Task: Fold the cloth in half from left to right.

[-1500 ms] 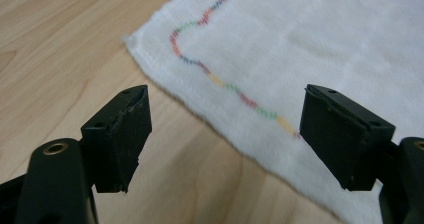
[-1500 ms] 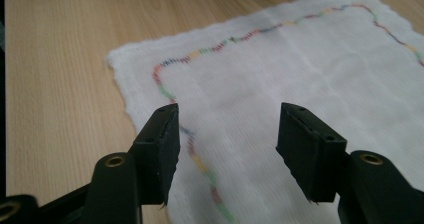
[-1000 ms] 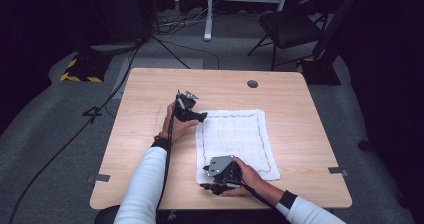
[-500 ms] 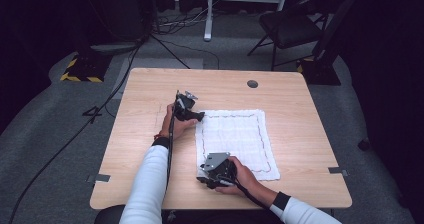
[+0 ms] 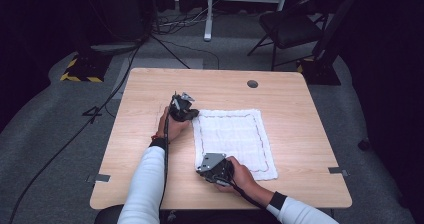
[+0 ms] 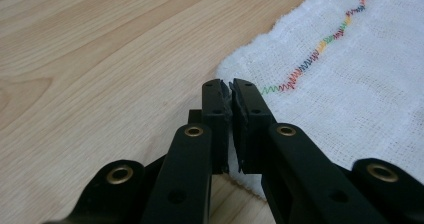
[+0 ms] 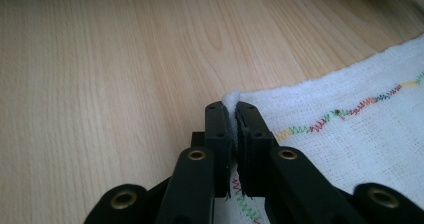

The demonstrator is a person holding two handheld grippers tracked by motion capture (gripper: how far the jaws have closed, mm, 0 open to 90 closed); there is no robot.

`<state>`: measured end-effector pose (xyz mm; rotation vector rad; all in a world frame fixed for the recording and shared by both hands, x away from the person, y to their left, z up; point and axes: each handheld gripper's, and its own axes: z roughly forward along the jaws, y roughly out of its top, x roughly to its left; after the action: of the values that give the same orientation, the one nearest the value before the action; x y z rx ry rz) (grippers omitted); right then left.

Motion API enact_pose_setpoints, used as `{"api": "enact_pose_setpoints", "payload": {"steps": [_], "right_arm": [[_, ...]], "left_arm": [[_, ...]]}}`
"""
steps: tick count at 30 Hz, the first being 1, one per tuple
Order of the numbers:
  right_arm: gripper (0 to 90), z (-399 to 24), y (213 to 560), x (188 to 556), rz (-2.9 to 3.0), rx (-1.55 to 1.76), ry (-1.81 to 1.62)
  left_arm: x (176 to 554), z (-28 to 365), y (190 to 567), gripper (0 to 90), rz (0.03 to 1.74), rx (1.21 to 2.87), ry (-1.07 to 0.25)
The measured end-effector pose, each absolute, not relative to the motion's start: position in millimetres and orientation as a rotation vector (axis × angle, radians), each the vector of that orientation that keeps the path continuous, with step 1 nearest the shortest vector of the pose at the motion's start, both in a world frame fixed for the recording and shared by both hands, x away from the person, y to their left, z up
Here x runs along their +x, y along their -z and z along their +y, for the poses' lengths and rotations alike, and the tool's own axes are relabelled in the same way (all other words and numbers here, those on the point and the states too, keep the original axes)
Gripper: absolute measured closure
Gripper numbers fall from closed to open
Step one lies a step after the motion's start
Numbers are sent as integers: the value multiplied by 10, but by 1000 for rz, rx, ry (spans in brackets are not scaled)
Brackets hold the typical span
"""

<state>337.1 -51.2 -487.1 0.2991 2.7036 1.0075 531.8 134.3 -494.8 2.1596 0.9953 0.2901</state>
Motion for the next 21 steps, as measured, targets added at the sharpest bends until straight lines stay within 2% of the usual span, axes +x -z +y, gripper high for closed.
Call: {"api": "enact_pose_setpoints", "payload": {"steps": [11,21], "right_arm": [[854,-381,4717,3344,2656,246,-1074],[854,-560,4583,3377,2623,311,-1136]], "left_arm": [[5198,1696,4707,856,1012,2127,-359],[5189,1587,4564,856,986,2092,-378]]}}
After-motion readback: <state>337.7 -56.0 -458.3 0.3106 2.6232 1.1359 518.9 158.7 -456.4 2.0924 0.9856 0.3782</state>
